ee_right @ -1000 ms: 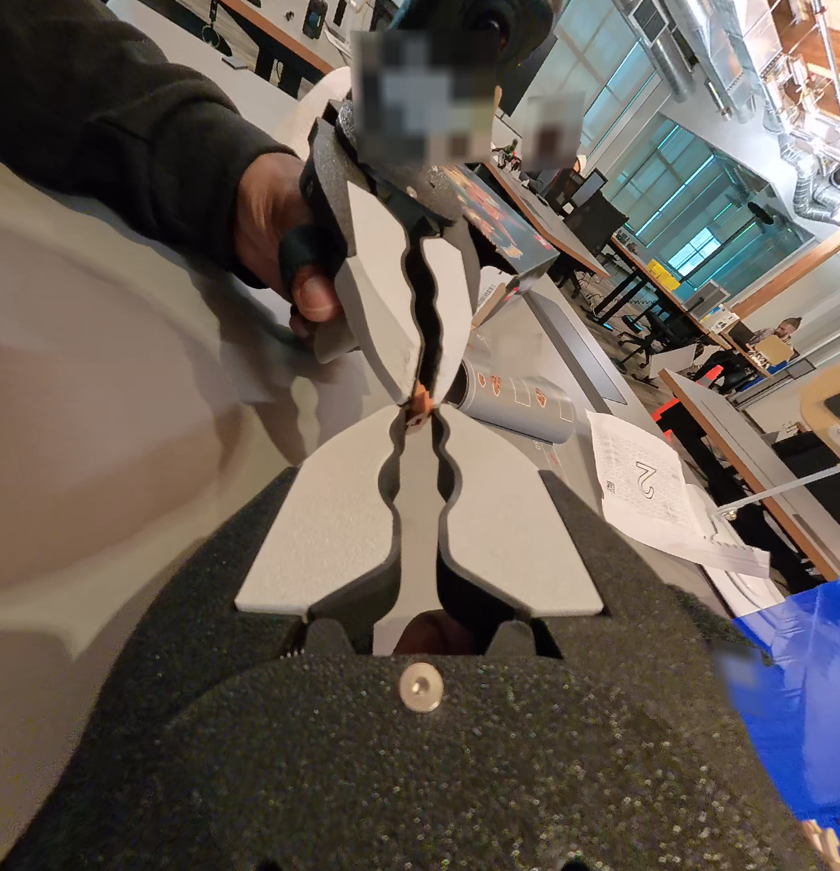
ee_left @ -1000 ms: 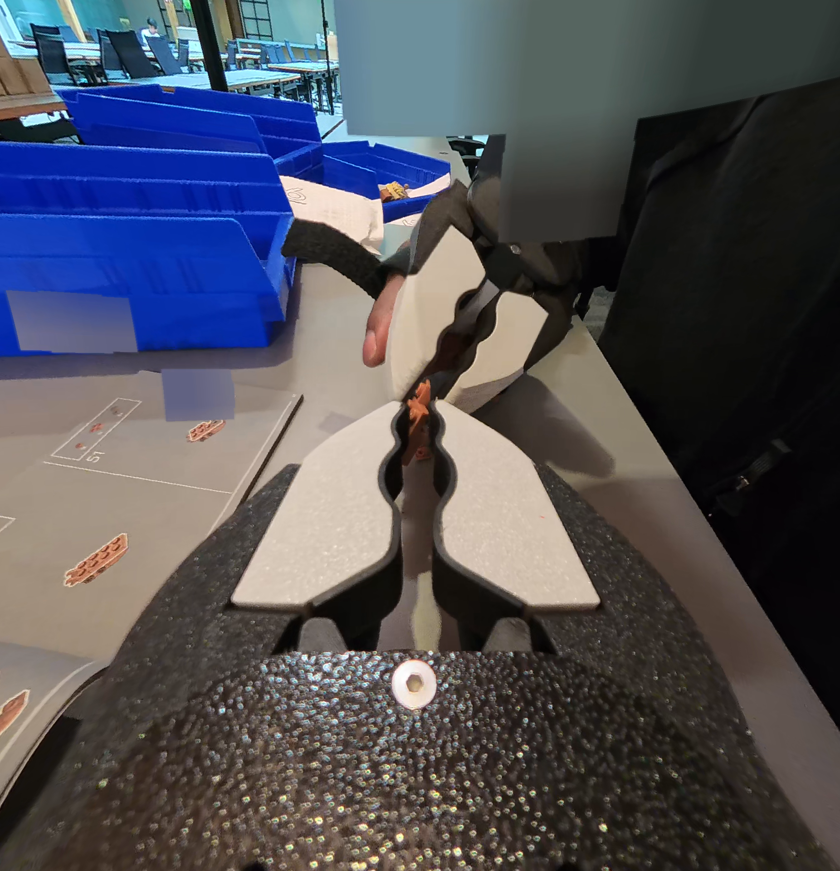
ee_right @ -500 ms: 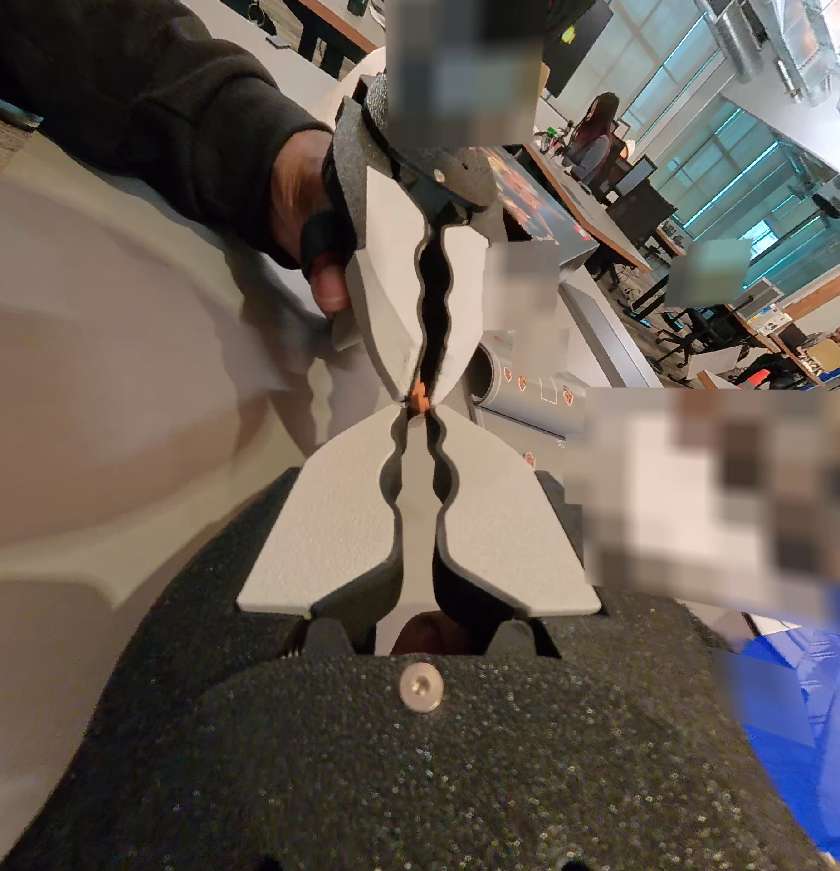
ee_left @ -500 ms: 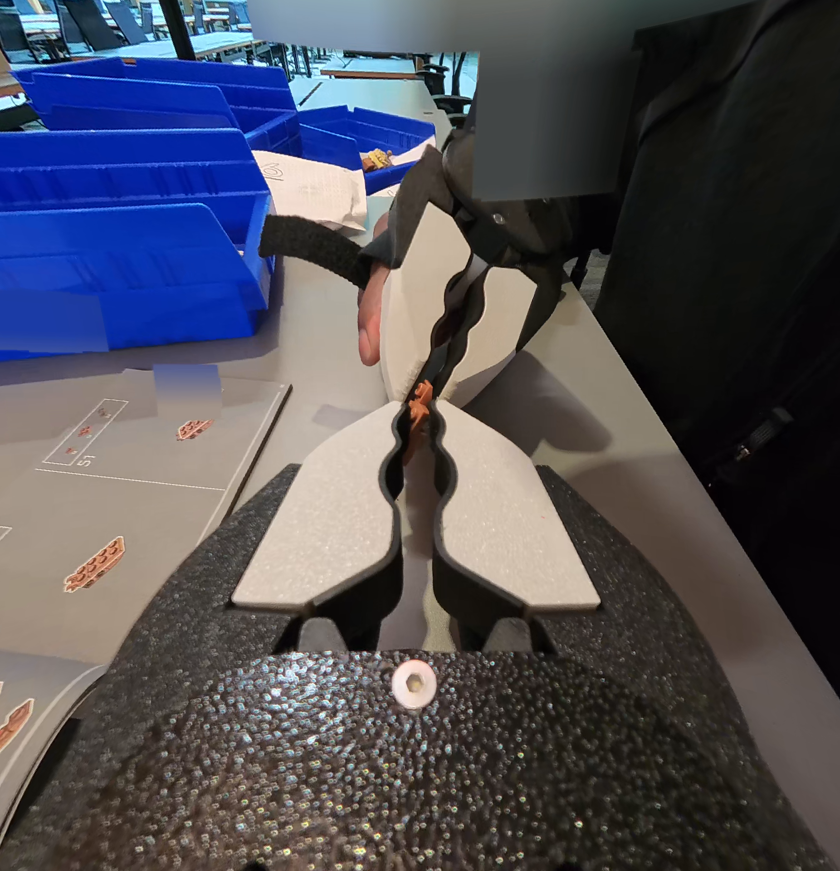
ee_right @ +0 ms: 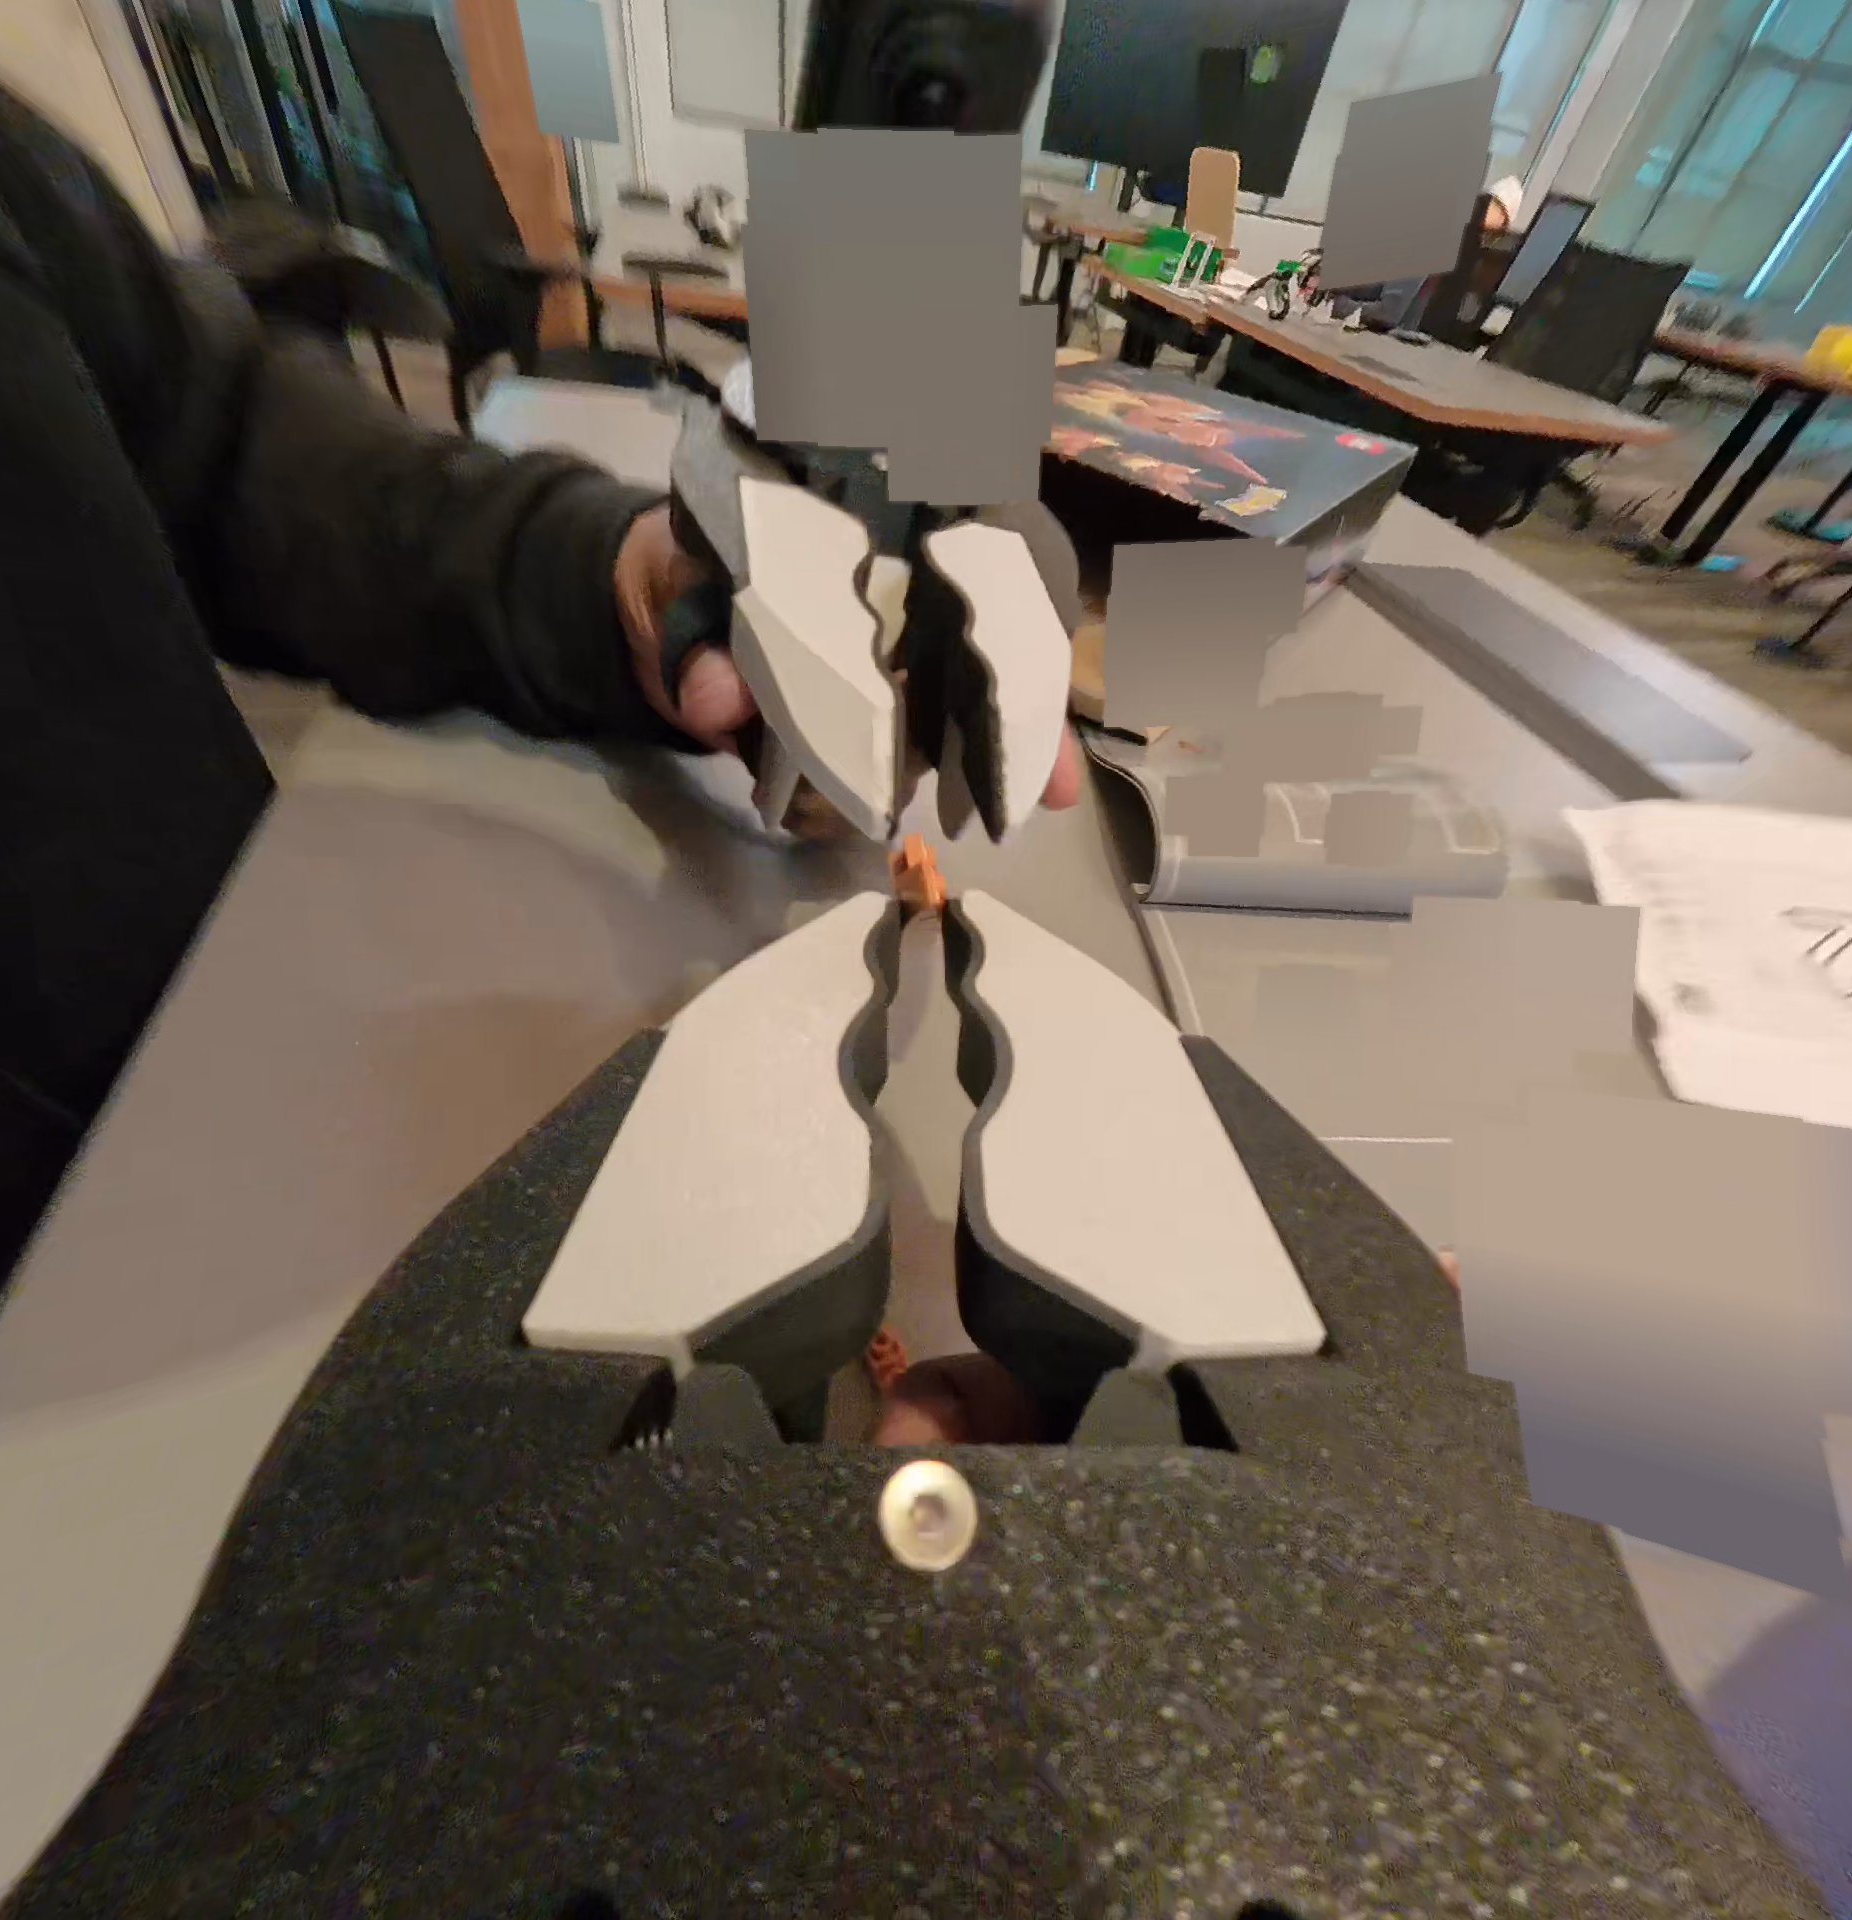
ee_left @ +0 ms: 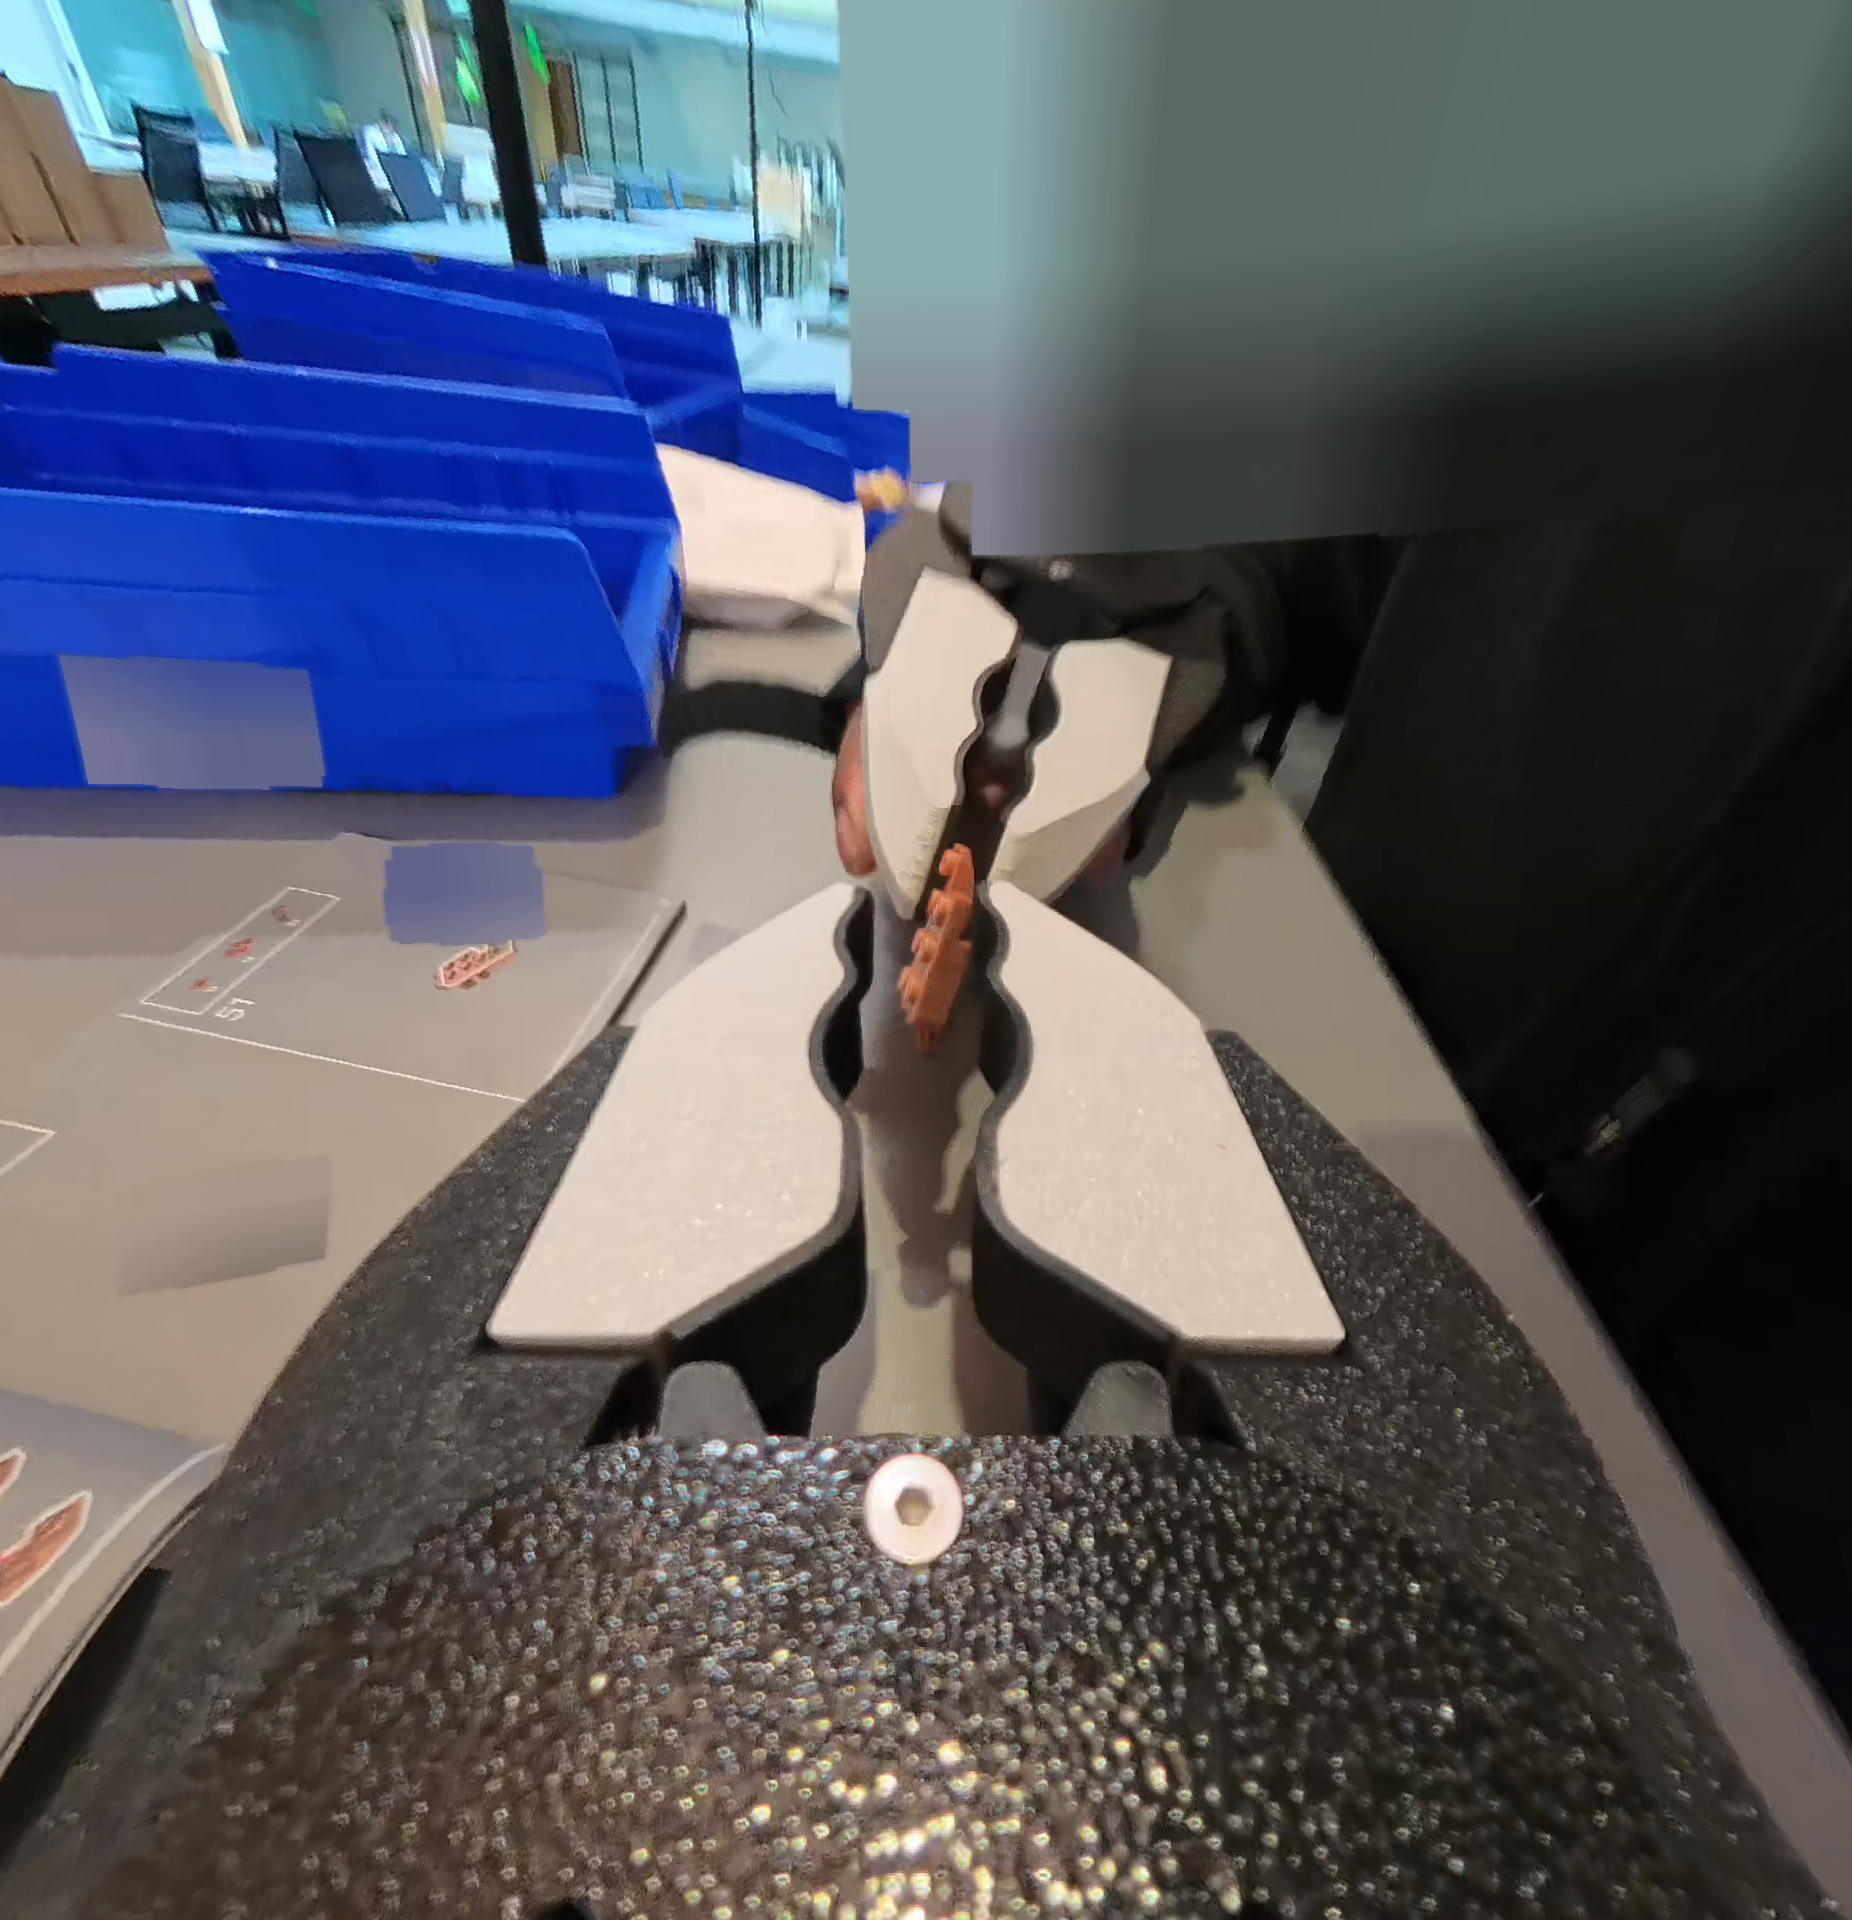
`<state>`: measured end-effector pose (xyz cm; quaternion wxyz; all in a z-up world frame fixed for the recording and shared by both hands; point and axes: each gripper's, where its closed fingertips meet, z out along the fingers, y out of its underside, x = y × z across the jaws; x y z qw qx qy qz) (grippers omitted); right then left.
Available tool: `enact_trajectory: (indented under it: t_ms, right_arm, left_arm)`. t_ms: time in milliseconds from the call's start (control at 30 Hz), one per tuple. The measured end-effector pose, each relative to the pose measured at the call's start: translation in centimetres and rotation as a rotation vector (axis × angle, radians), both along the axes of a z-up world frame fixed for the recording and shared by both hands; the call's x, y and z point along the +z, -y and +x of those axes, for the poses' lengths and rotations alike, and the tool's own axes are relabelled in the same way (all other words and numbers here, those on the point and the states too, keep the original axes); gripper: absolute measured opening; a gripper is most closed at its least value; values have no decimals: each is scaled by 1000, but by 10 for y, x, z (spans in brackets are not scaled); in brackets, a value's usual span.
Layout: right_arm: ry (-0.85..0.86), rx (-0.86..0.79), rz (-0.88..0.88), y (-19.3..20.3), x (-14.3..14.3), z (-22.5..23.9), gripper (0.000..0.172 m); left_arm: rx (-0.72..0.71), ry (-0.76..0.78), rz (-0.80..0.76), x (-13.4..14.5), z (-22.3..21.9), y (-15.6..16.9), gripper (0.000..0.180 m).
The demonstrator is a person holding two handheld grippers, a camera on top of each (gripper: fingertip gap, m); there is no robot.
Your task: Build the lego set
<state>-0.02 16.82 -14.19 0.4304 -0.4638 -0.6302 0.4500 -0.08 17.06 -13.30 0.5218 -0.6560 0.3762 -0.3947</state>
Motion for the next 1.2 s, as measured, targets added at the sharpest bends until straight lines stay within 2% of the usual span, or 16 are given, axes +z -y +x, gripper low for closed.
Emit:
enact_trajectory:
  t_ms: [67, 200, 367, 433, 533, 667, 767, 967, 1100, 1200]
  right_arm:
    - [-16, -1, -160, -6, 6, 0, 7]
    - [-37, 28, -427, -13, 13, 1, 8]
    - [-33, 61, -587, -11, 11, -1, 8]
    - [-34, 71, -616, -9, 11, -1, 8]
    - [-26, 65, -626, -10, 10, -3, 8]
    - [-7, 71, -606, -9, 6, -4, 23]
    - [-7, 66, -592, -8, 6, -5, 24]
    - [-26, 40, -631, -14, 8, -6, 21]
    - [-40, 36, -643, -15, 10, -5, 9]
    - [-44, 41, -636, -15, 11, -5, 8]
  left_arm:
    - [7, 56, -51, 3, -6, -3, 20]
    - [-25, 53, -112, -6, -2, -2, 23]
    - [-30, 82, -111, -3, 5, -1, 16]
    - [-15, 85, -110, -3, 4, -3, 8]
    - [-10, 96, -150, -4, 2, -4, 8]
    - [1, 176, -257, -3, -1, -7, 8]
    - [6, 226, -307, -2, -4, -9, 8]
    - [-3, 209, -322, -4, -1, -7, 8]
    - [1, 186, -315, -7, 1, -6, 8]
    - [6, 177, -302, -7, 2, -6, 7]
